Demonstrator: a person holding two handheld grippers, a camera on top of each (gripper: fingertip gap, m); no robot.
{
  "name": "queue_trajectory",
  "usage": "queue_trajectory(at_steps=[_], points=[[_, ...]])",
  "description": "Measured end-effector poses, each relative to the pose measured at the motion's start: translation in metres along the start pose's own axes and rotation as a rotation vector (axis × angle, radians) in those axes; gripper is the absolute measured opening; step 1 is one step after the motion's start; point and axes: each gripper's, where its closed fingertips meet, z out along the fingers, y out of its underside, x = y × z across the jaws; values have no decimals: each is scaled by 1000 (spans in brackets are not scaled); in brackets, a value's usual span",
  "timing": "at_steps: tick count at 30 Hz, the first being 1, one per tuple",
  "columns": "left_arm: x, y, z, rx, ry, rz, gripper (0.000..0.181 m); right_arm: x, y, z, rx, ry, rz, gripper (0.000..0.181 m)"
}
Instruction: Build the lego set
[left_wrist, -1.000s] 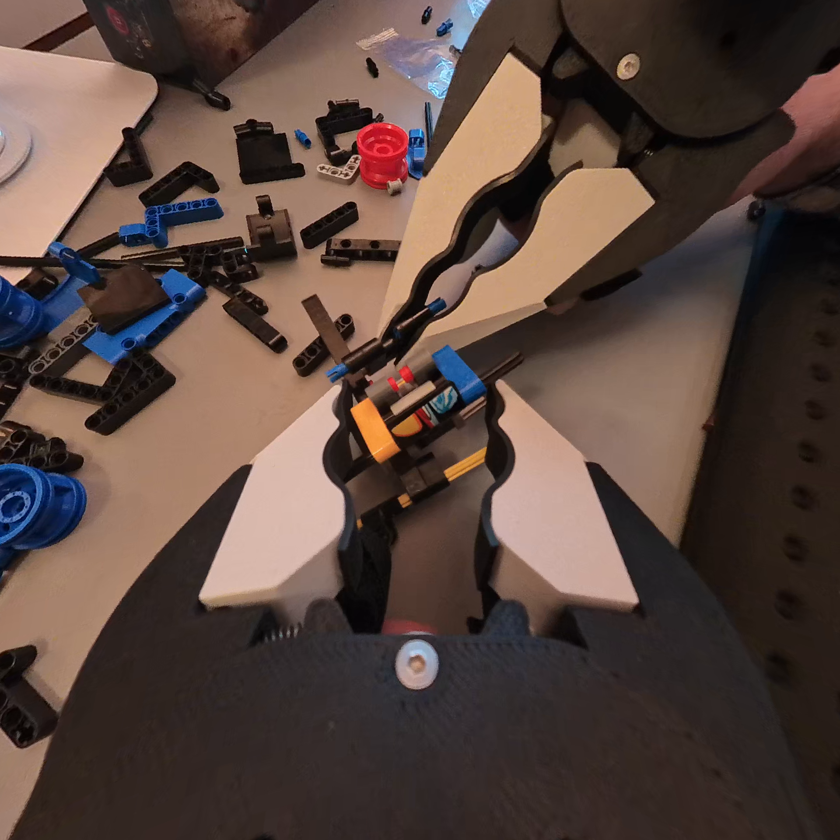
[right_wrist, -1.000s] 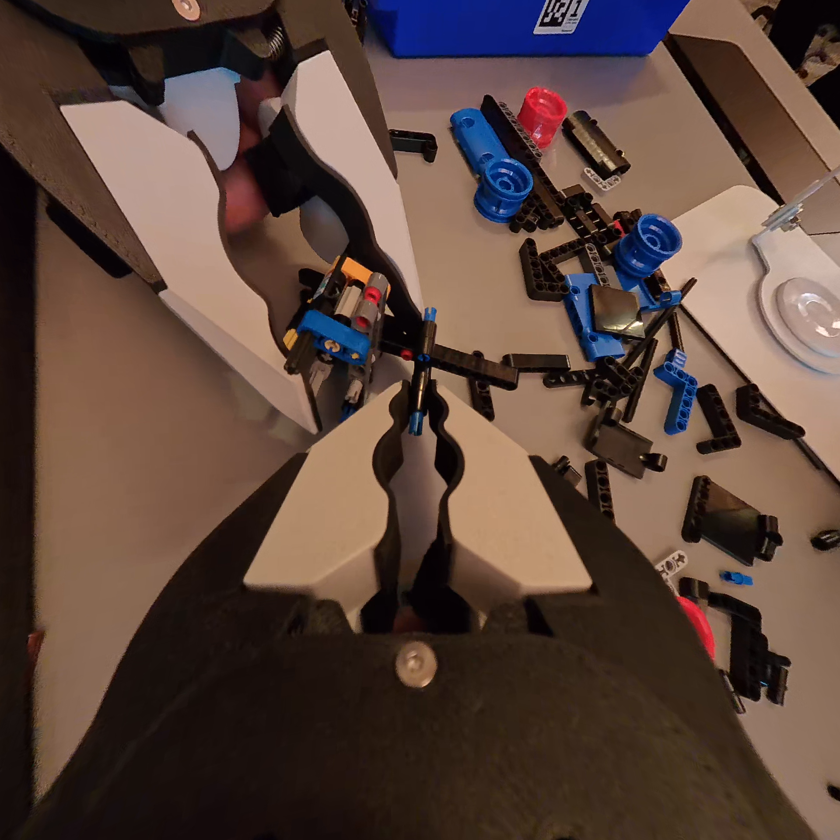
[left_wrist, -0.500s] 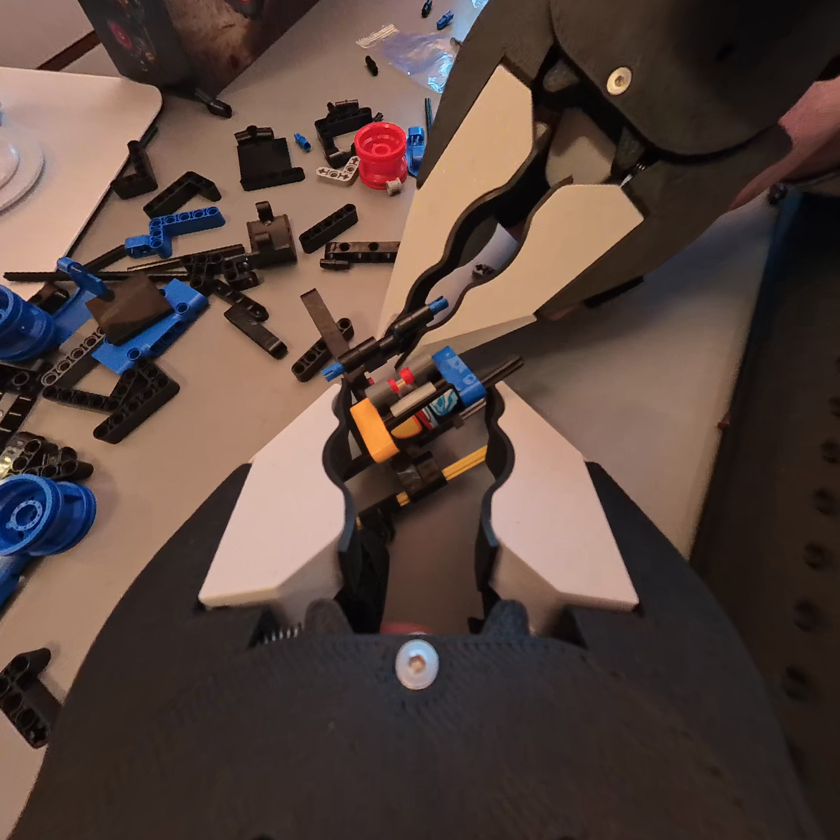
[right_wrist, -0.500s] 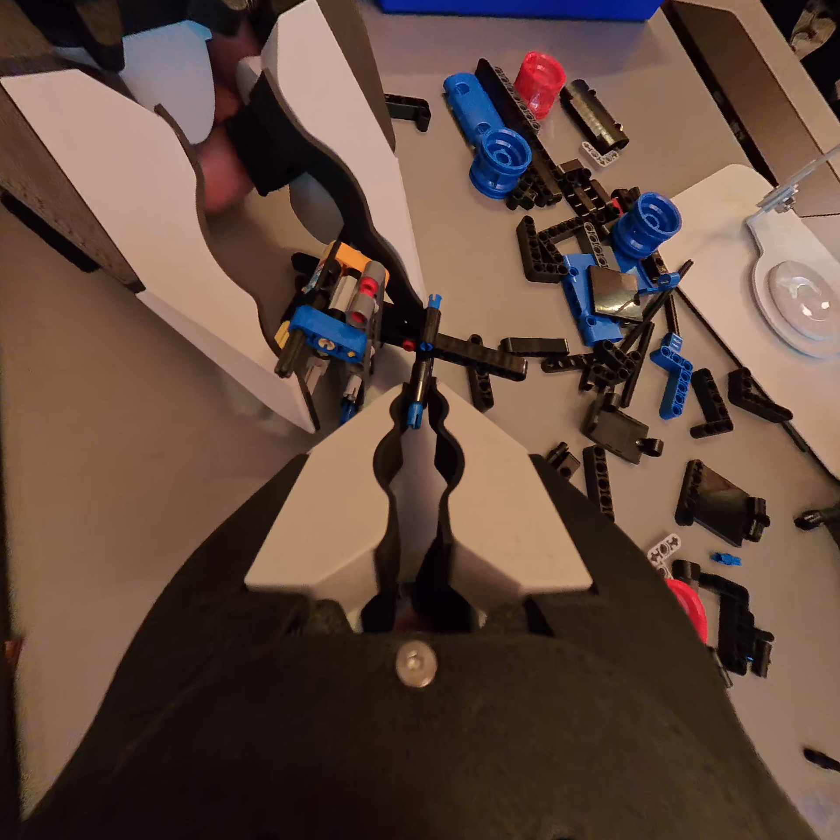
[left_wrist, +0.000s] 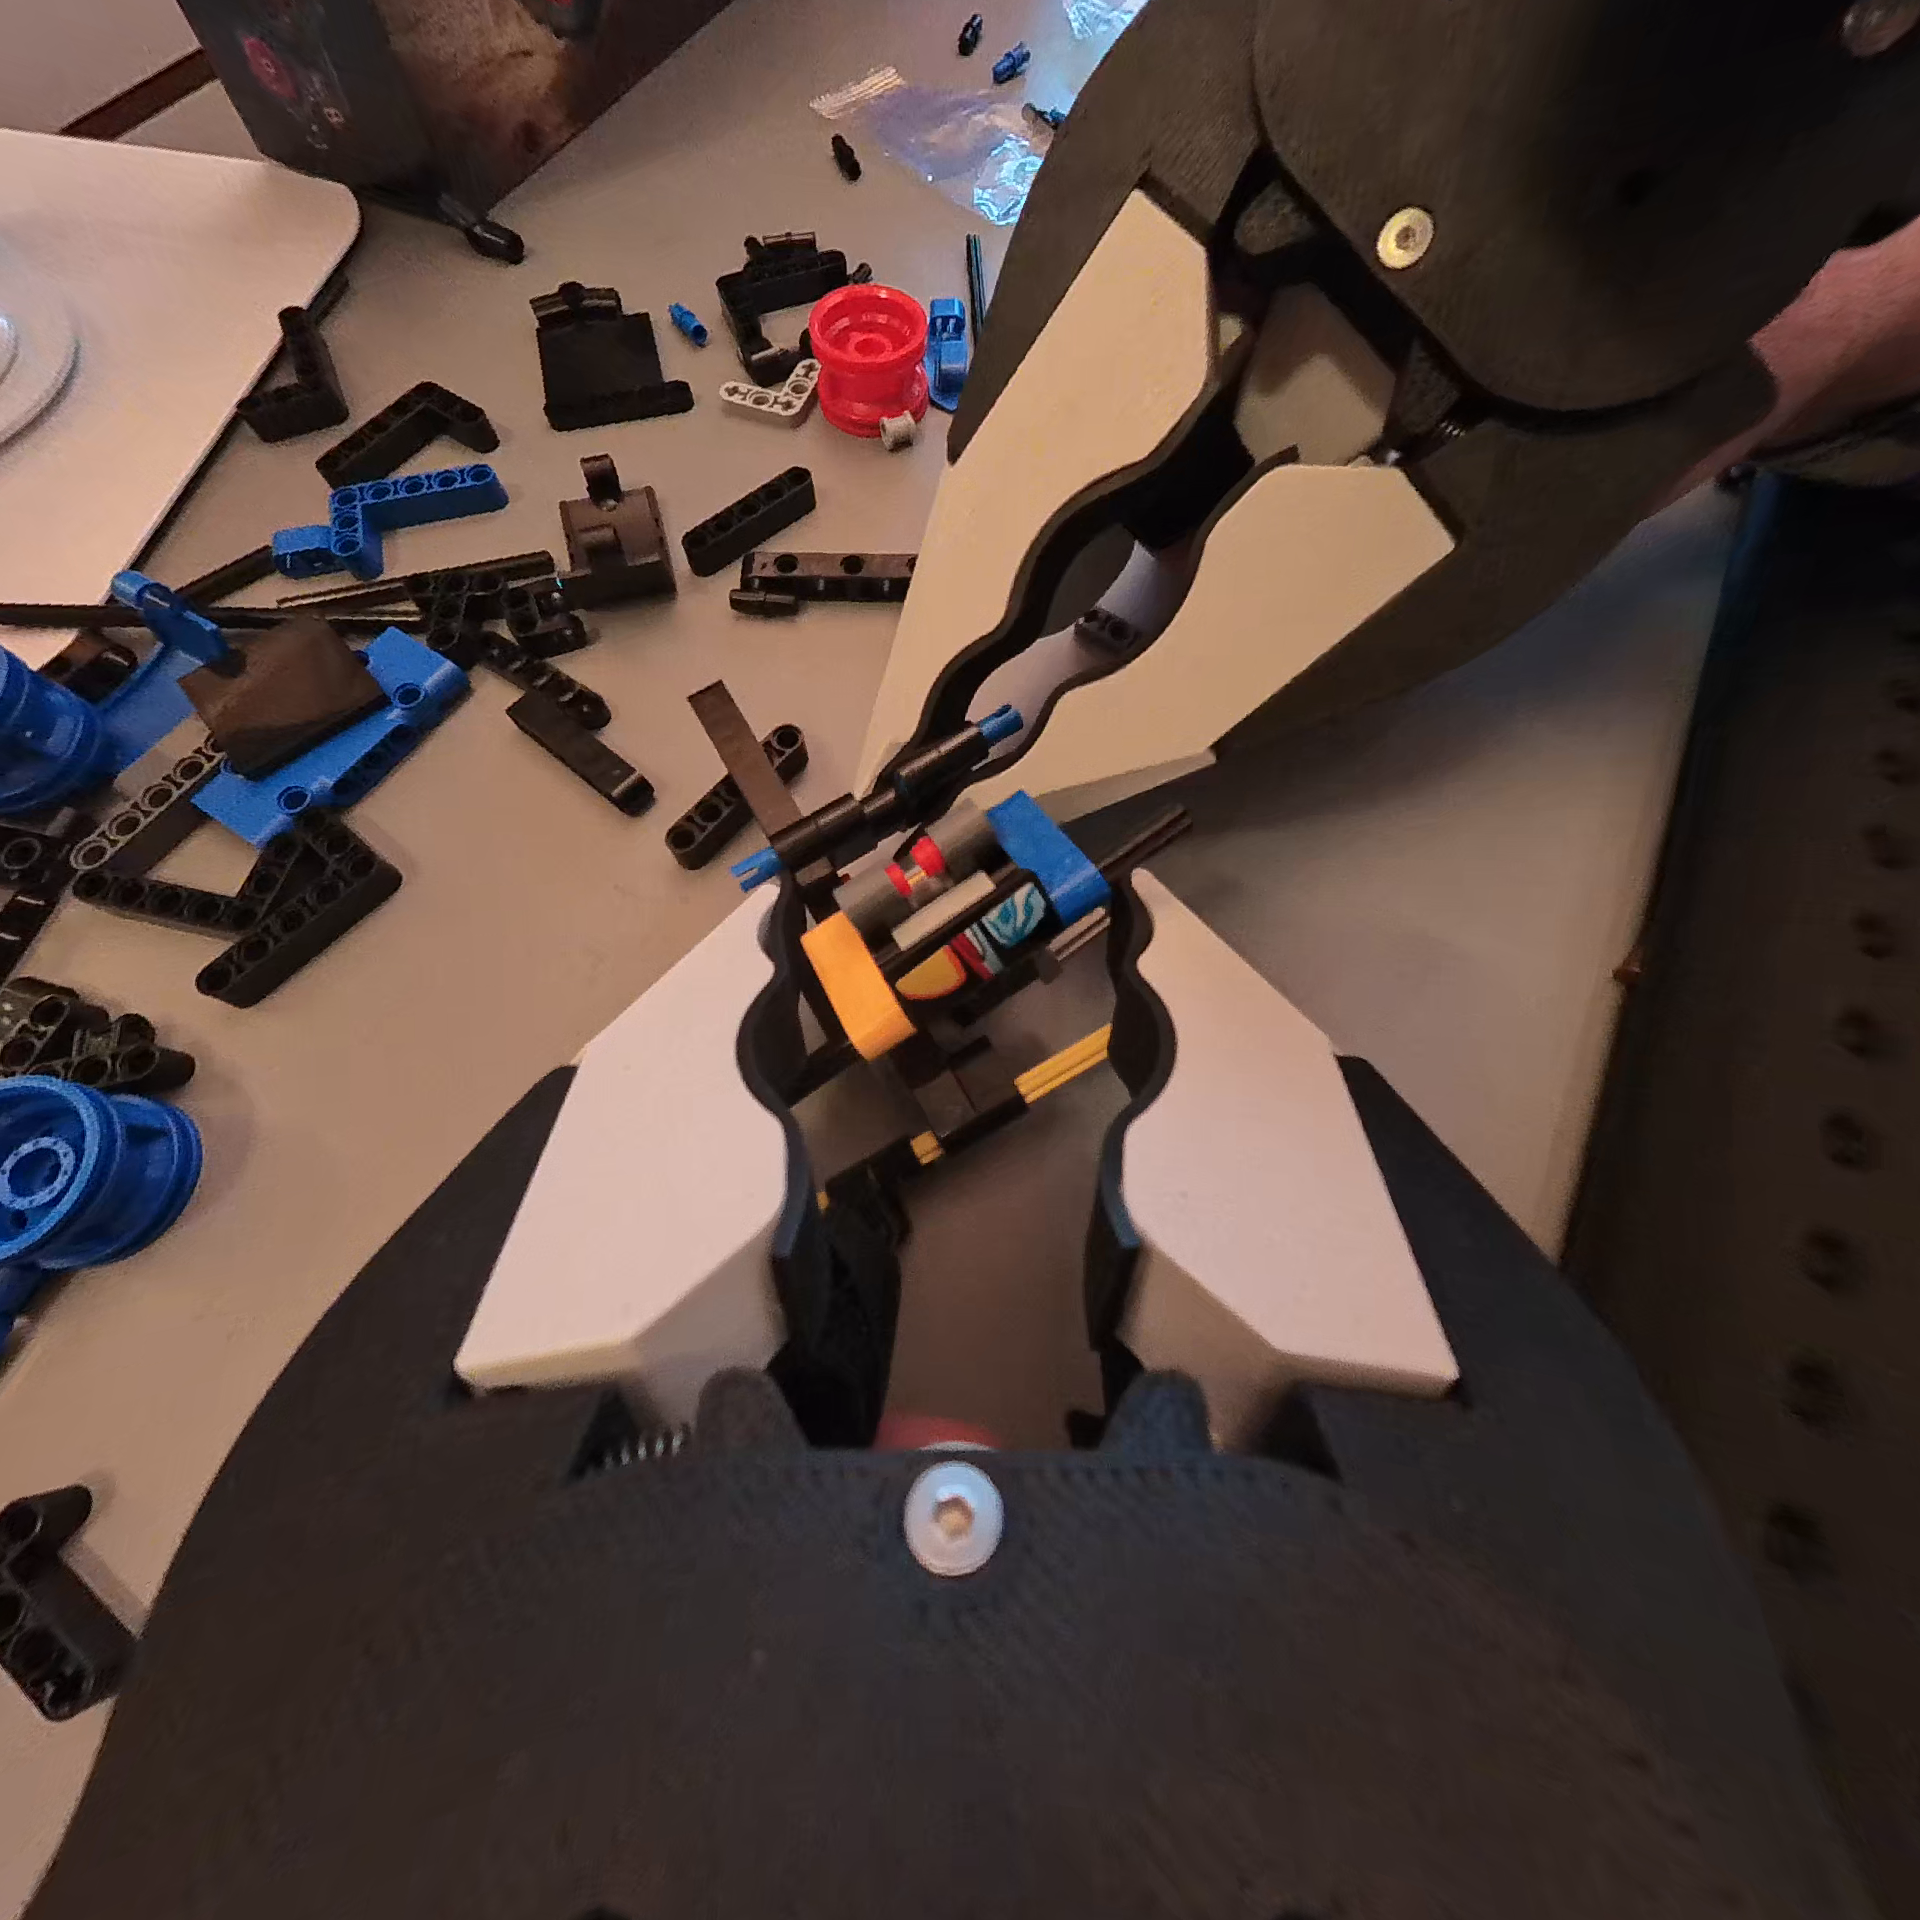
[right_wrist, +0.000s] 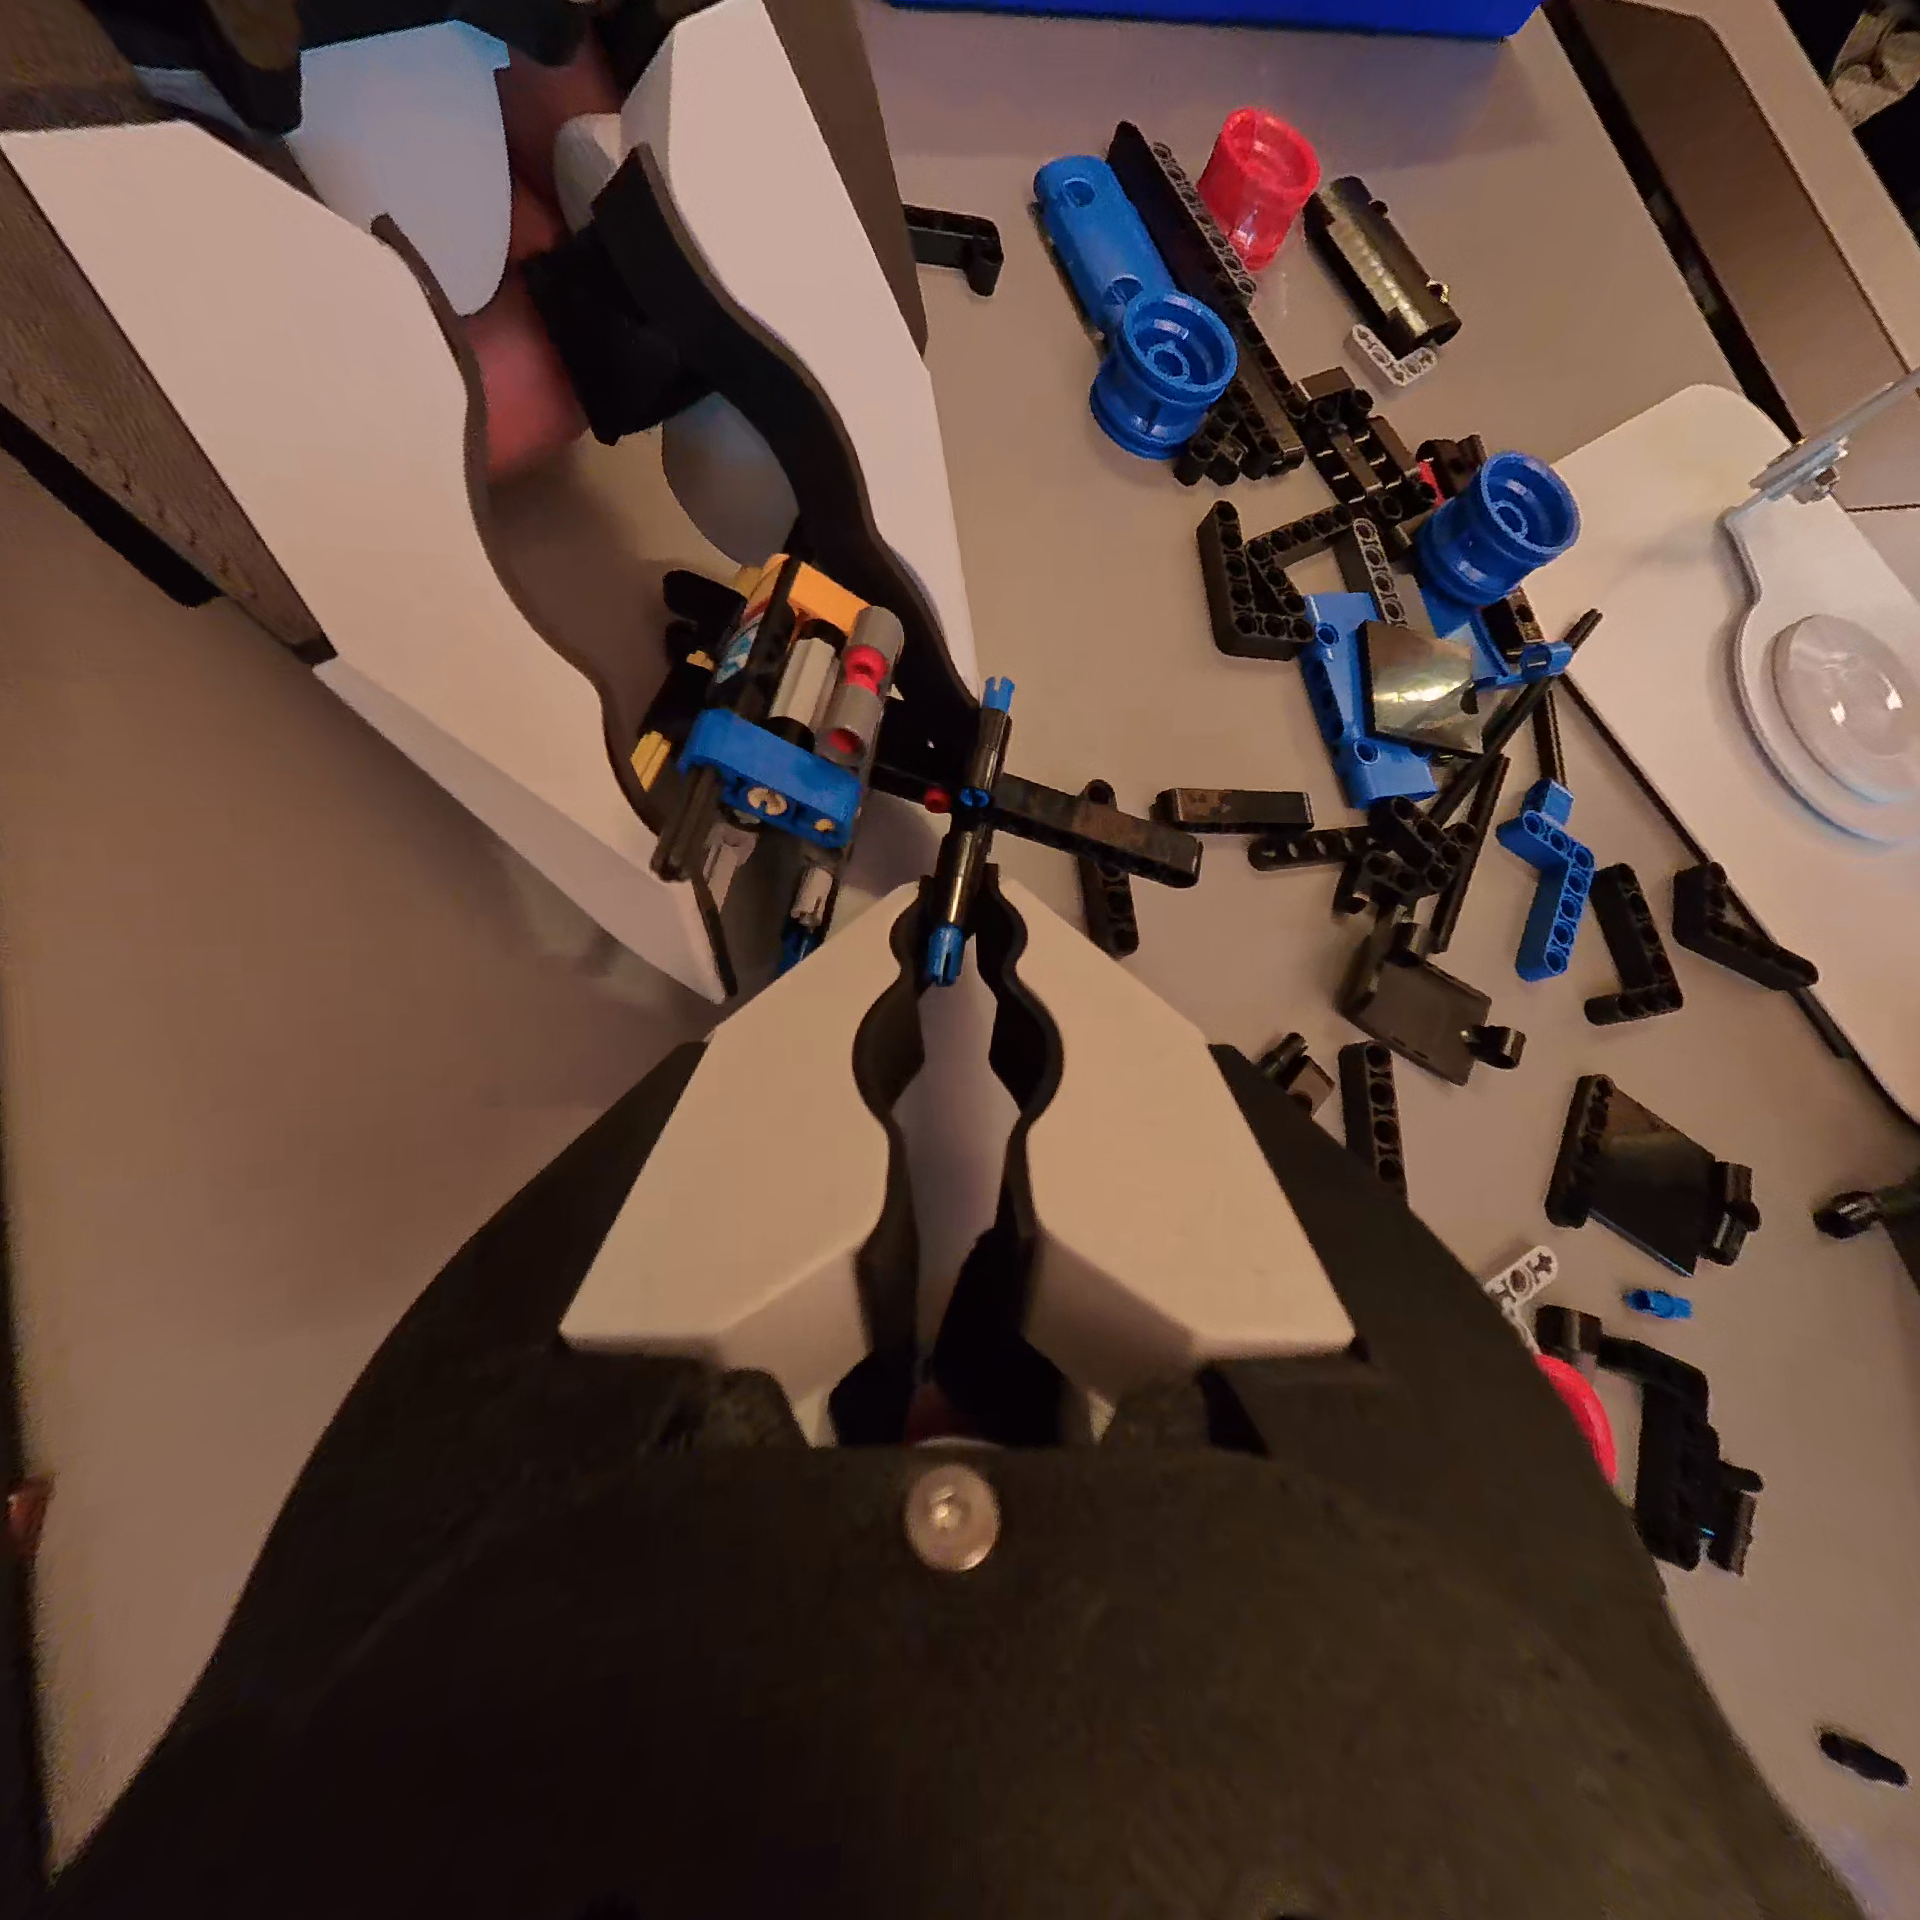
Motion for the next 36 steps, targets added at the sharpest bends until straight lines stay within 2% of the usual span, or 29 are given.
queue_trajectory(at_steps=[6,10,16,21,25,30,36], points=[[2,3,0,-19,-38,89,57,-7,1,-4,-3,-43,9,9],[2,6,-2,-33,-54,140,68,-9,3,-12,12,-82,16,16],[-7,10,-11,-50,-89,144,84,-7,13,-25,24,-113,60,16],[-11,17,-17,-77,-108,151,81,-6,14,-28,27,-118,57,17],[-7,23,-17,-88,-61,109,73,-5,15,-28,25,-105,45,17],[0,30,-13,-124,-26,122,53,-1,14,-31,34,-80,32,16],[5,29,-12,-121,0,132,53,4,14,-36,43,-69,31,16]])
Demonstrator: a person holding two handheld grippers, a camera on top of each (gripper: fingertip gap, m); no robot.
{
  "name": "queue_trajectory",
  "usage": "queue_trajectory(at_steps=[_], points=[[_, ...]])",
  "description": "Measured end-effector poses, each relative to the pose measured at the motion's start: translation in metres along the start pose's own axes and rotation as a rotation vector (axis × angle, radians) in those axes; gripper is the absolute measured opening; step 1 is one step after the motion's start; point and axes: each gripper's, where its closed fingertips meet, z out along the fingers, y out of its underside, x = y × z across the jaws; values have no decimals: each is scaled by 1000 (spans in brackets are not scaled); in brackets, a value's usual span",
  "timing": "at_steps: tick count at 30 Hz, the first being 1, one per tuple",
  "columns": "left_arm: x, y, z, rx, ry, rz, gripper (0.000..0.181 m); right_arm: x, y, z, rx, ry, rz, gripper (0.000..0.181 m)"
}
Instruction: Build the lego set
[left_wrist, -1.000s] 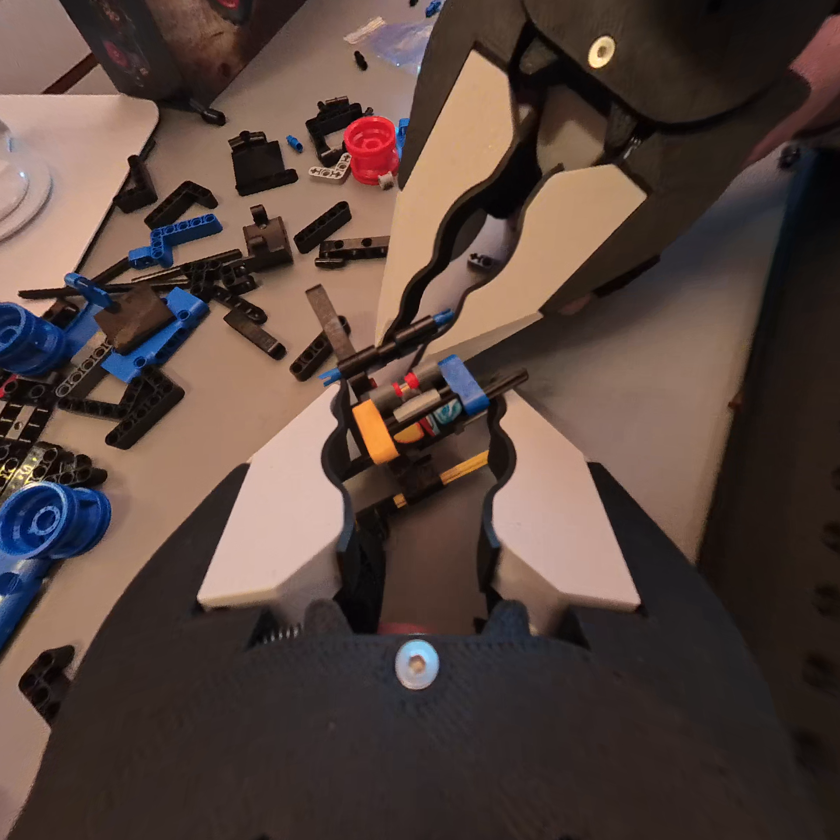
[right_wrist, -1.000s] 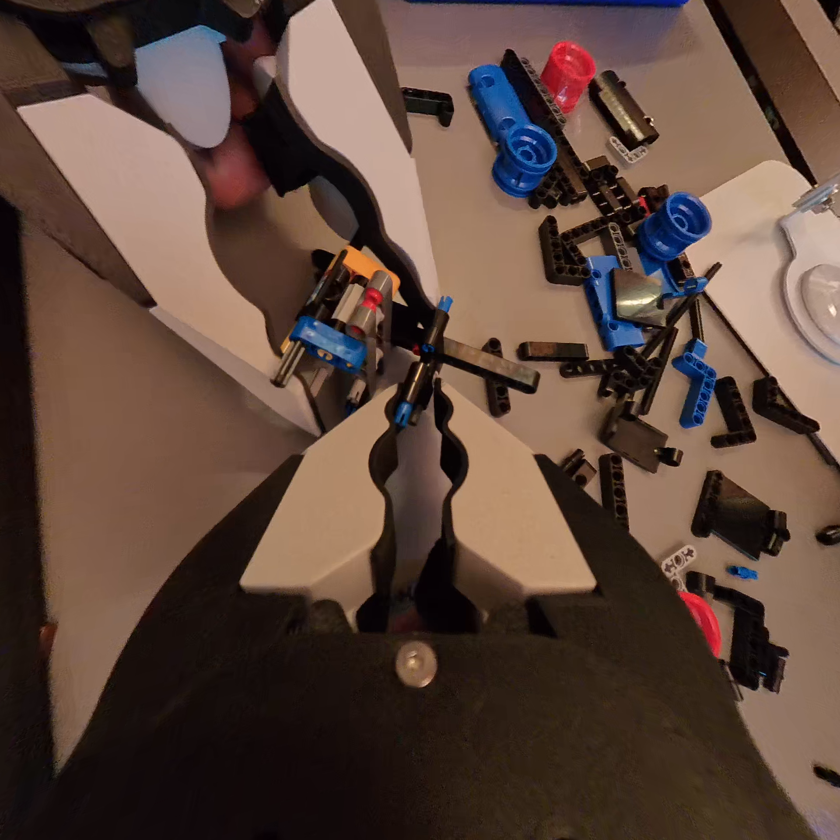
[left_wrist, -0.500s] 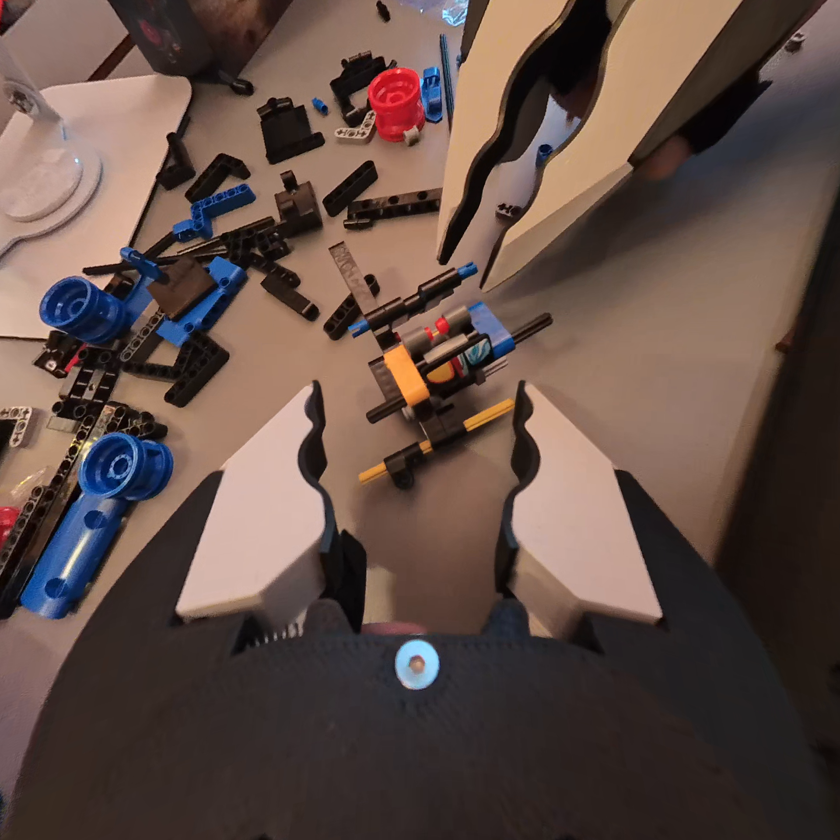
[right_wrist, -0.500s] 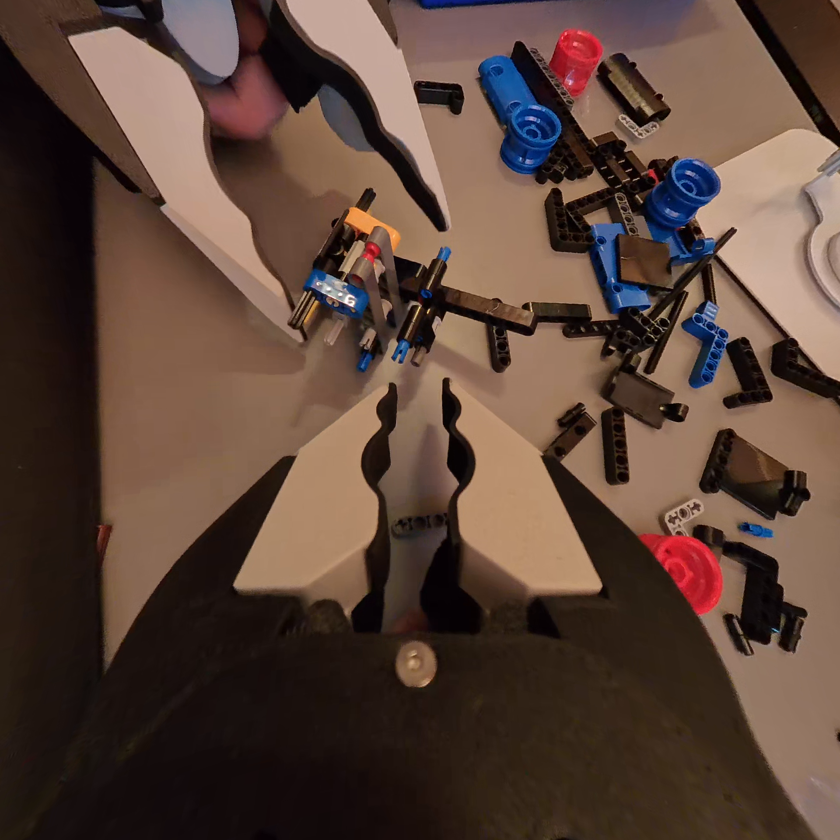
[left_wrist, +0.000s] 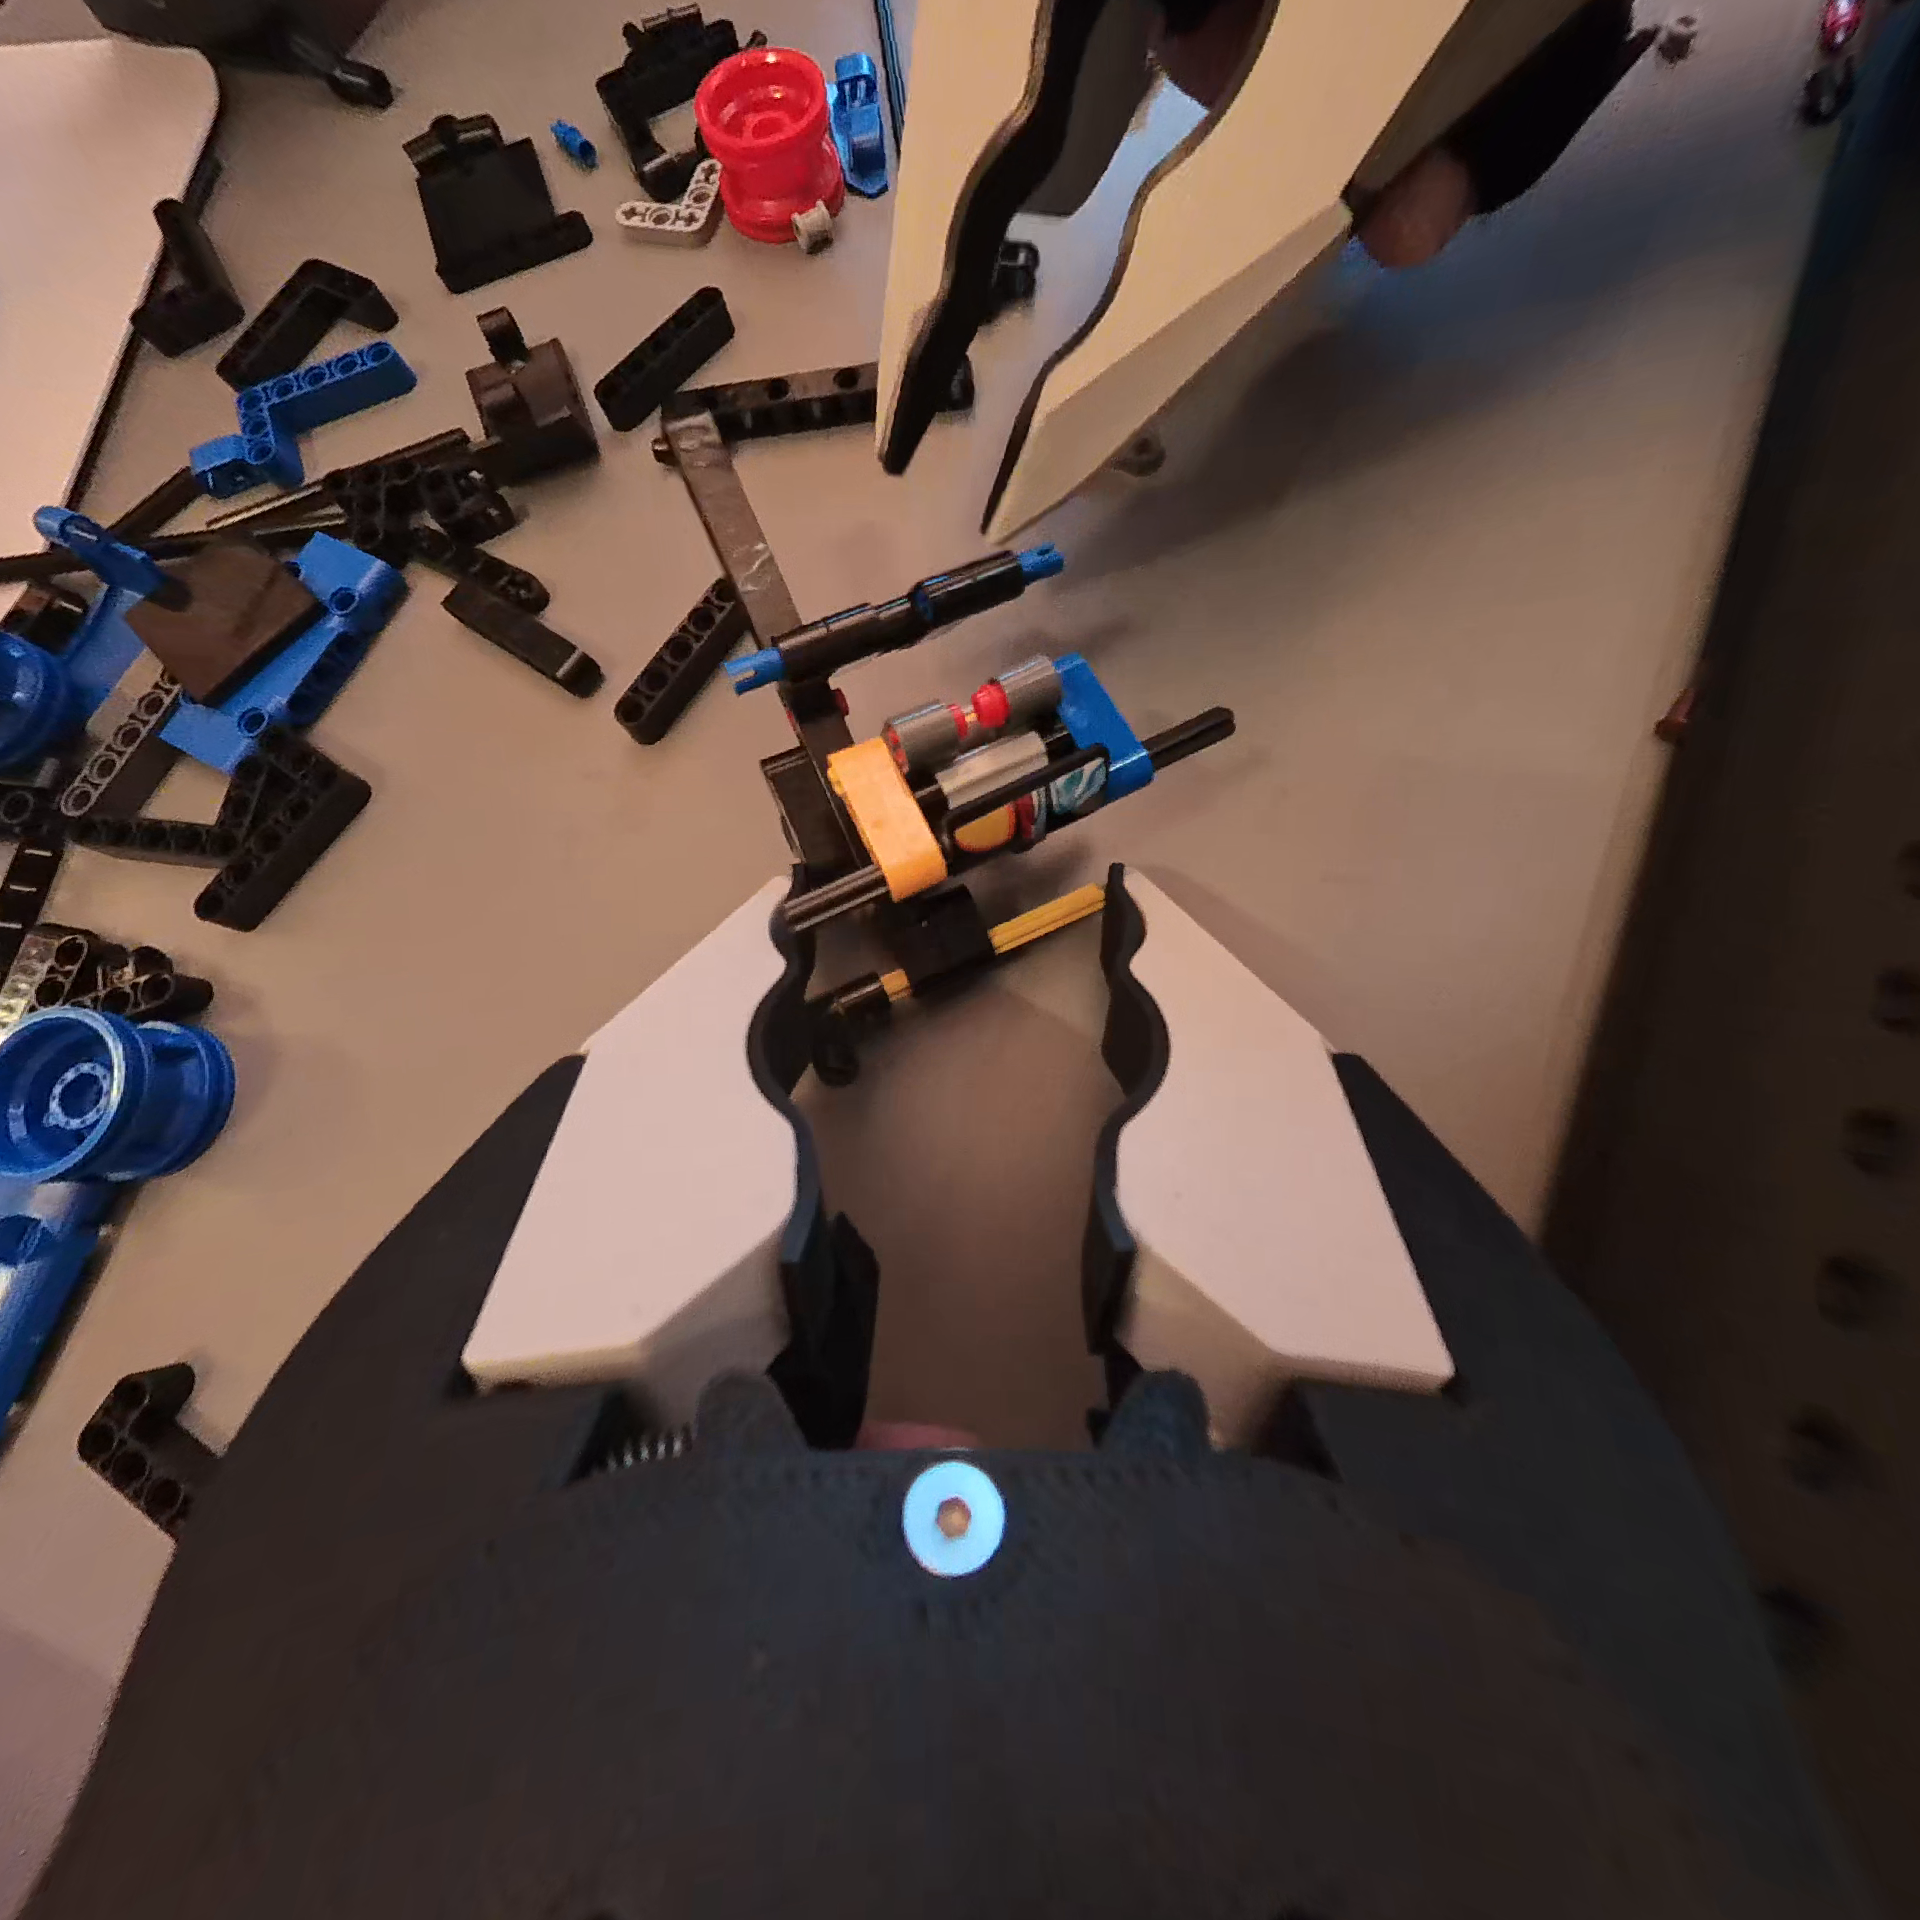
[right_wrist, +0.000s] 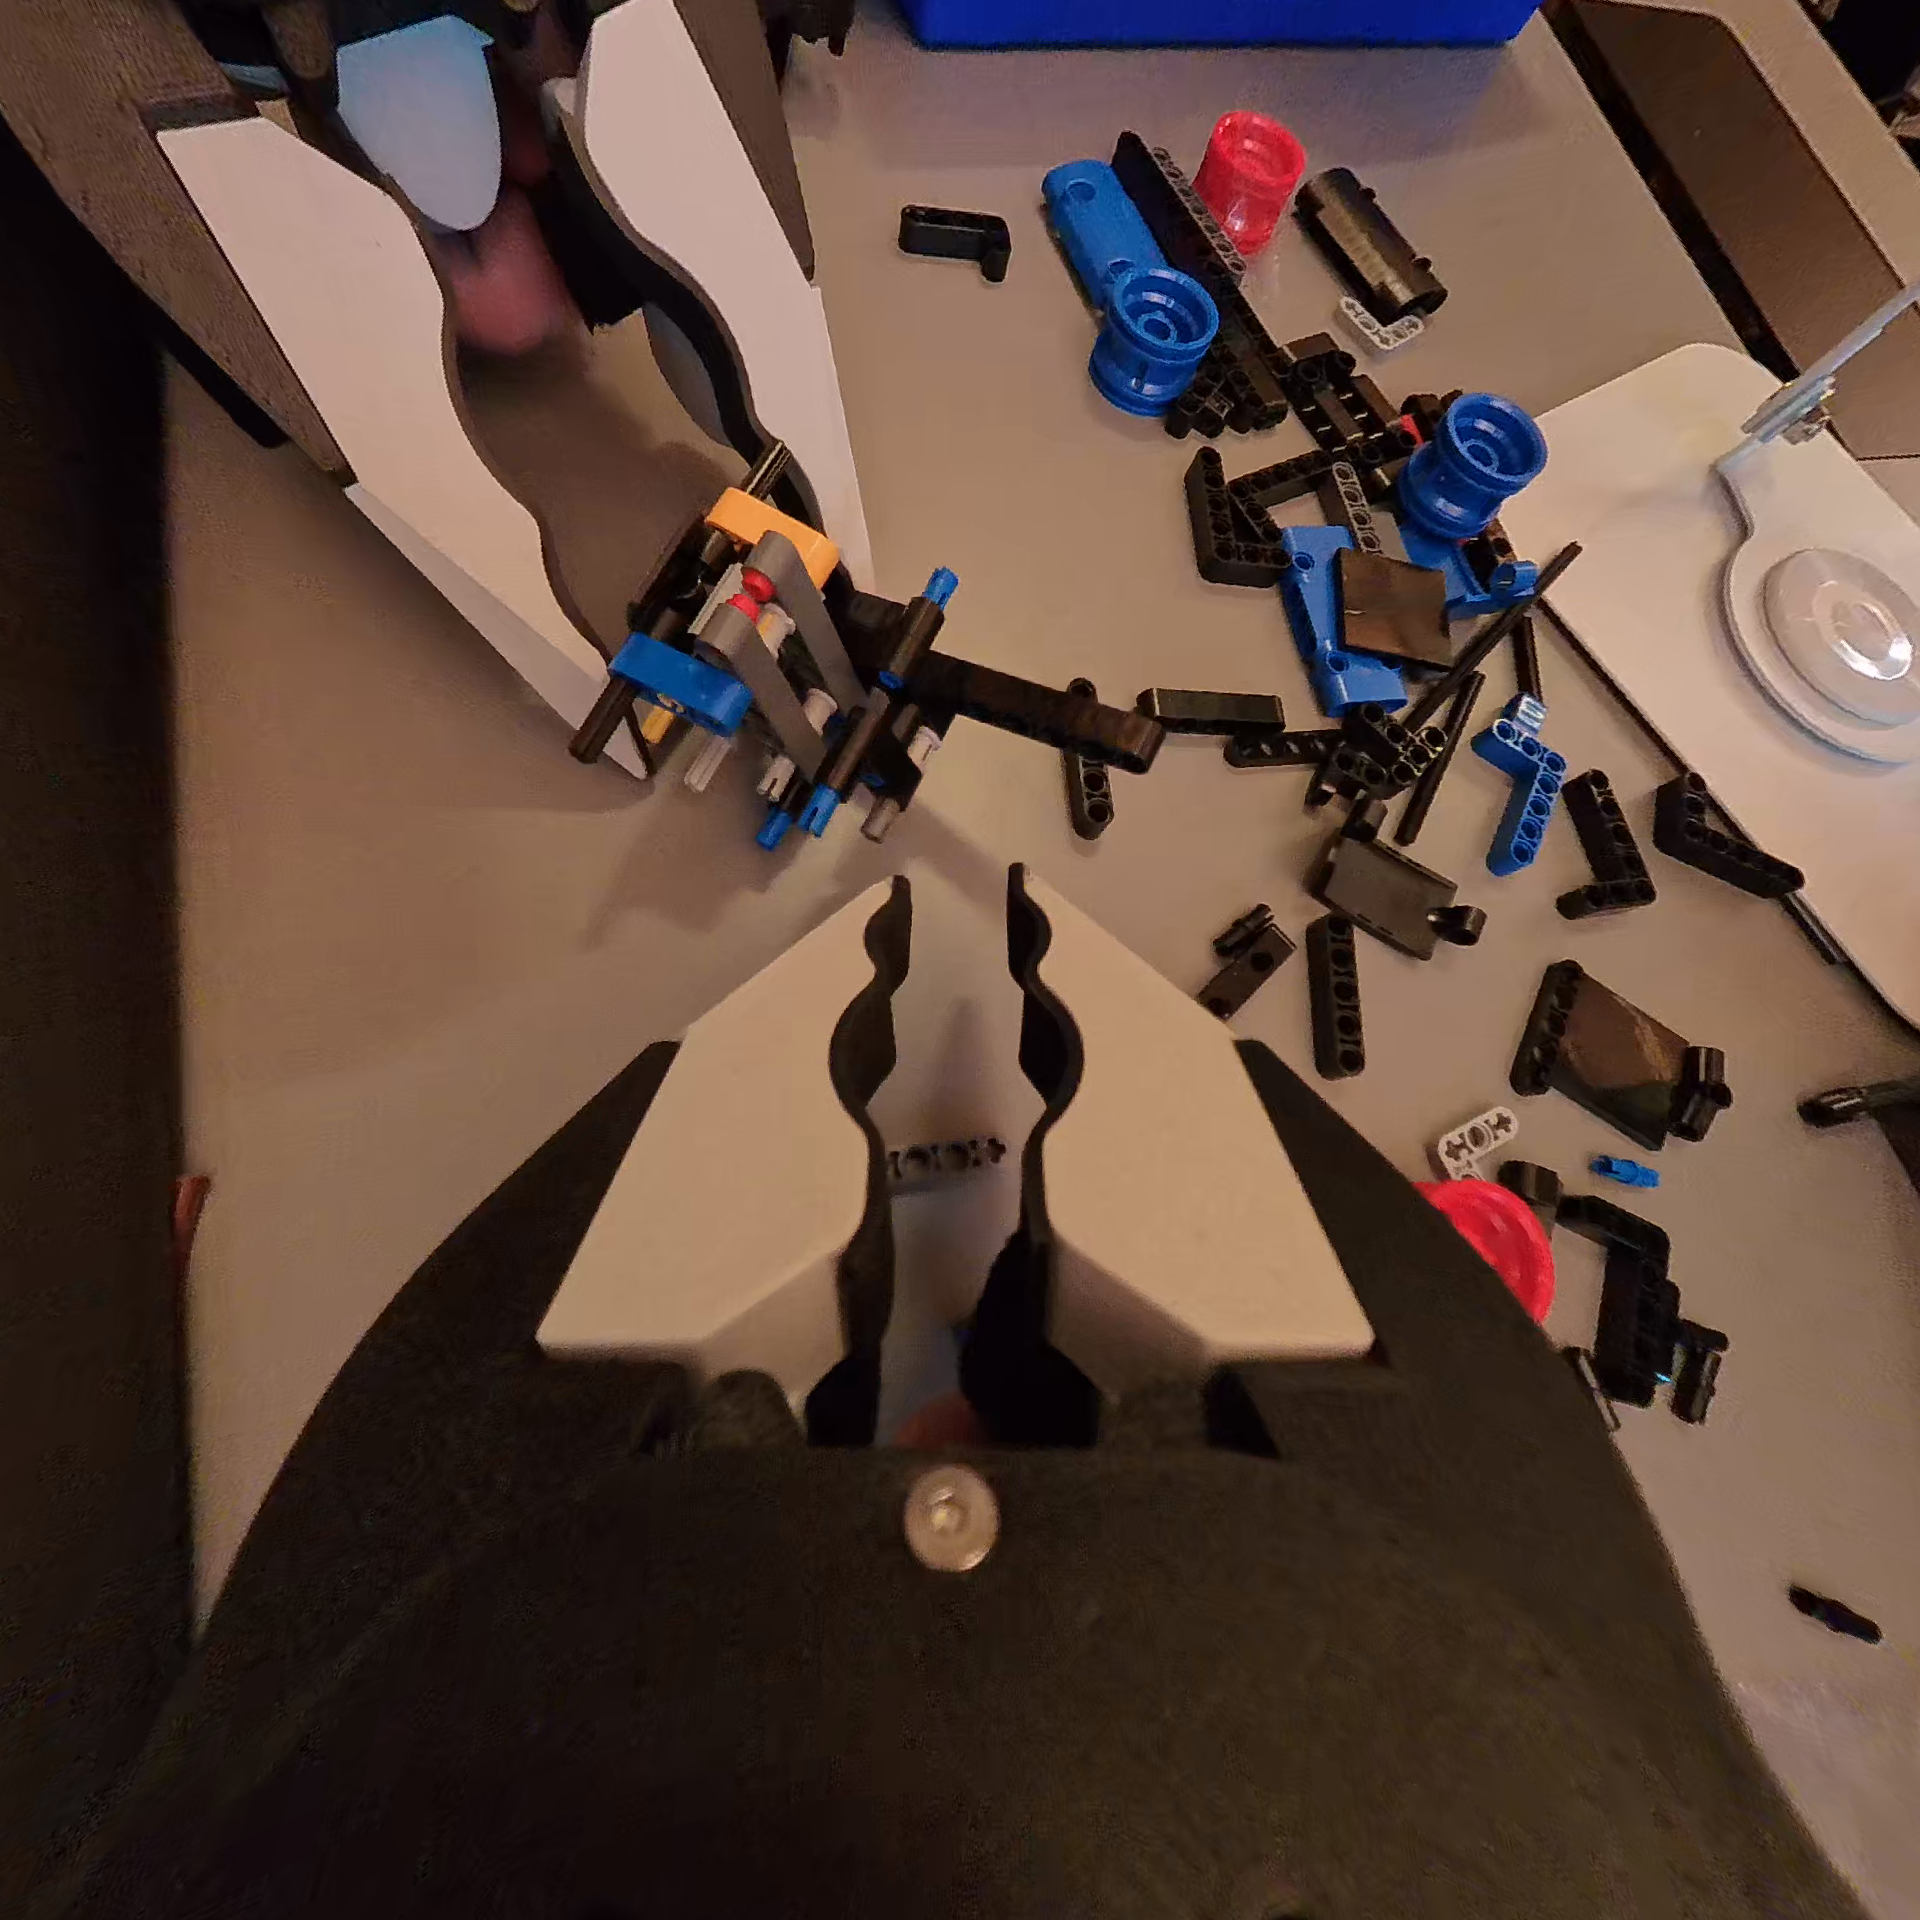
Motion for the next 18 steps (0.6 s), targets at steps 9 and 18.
queue_trajectory(at_steps=[9,18], points=[[-8,-2,-5,16,-22,-45,69,6,0,-5,4,28,-1,15],[-10,3,-3,-4,-46,-54,69,10,1,-6,2,47,-5,14]])
